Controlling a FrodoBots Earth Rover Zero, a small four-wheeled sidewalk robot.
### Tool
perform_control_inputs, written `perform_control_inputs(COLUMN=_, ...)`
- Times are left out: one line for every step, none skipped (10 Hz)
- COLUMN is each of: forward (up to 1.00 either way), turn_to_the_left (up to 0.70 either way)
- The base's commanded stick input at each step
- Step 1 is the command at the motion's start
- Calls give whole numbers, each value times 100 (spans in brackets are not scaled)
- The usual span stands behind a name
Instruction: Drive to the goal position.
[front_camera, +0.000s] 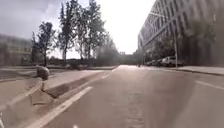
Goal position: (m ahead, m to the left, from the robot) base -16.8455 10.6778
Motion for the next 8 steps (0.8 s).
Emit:
perform_control_inputs(forward=70, turn_to_the_left=0)
perform_control_inputs(forward=70, turn_to_the_left=0)
perform_control_inputs(forward=70, turn_to_the_left=0)
perform_control_inputs(forward=70, turn_to_the_left=0)
perform_control_inputs(forward=70, turn_to_the_left=0)
perform_control_inputs(forward=70, turn_to_the_left=0)
perform_control_inputs(forward=70, turn_to_the_left=0)
perform_control_inputs(forward=70, turn_to_the_left=0)
